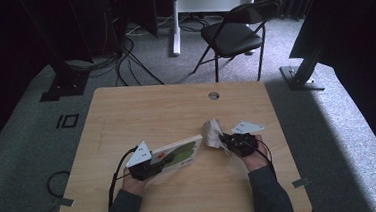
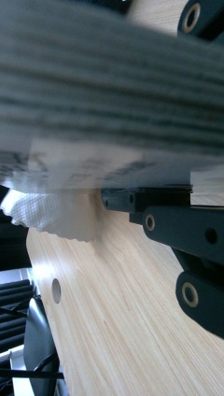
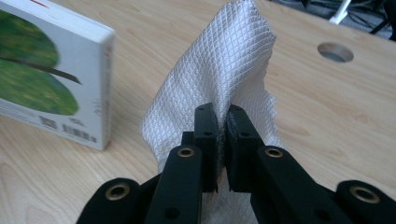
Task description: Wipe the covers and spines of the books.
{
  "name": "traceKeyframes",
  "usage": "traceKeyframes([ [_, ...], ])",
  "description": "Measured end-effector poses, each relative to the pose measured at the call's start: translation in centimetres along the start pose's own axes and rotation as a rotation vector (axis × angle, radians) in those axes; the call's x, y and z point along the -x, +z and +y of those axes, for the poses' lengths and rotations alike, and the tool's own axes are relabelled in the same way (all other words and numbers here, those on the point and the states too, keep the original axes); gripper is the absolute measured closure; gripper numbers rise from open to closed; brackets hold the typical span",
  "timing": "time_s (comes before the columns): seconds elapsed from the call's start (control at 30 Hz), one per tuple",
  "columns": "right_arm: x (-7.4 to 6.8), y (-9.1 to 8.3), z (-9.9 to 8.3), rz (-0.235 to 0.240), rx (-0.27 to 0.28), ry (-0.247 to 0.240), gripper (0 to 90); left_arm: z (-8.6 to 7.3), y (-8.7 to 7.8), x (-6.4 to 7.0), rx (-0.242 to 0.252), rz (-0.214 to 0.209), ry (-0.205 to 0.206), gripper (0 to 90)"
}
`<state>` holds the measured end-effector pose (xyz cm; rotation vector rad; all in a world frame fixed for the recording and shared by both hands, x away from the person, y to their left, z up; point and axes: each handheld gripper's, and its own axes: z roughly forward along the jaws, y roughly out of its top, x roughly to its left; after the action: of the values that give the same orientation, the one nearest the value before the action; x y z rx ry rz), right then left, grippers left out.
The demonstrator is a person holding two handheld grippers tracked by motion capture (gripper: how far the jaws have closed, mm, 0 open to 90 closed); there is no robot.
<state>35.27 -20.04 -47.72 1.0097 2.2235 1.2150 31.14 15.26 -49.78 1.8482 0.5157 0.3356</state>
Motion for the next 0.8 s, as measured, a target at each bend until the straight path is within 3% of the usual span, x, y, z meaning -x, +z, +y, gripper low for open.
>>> traceKeyframes([
  [0.8, -2.4, -2.2, 2.3, 0.046, 0.083, -0.08, 84.7, 0.2, 0.0, 0.3, -0.005, 0.011, 0.02, 78.1],
])
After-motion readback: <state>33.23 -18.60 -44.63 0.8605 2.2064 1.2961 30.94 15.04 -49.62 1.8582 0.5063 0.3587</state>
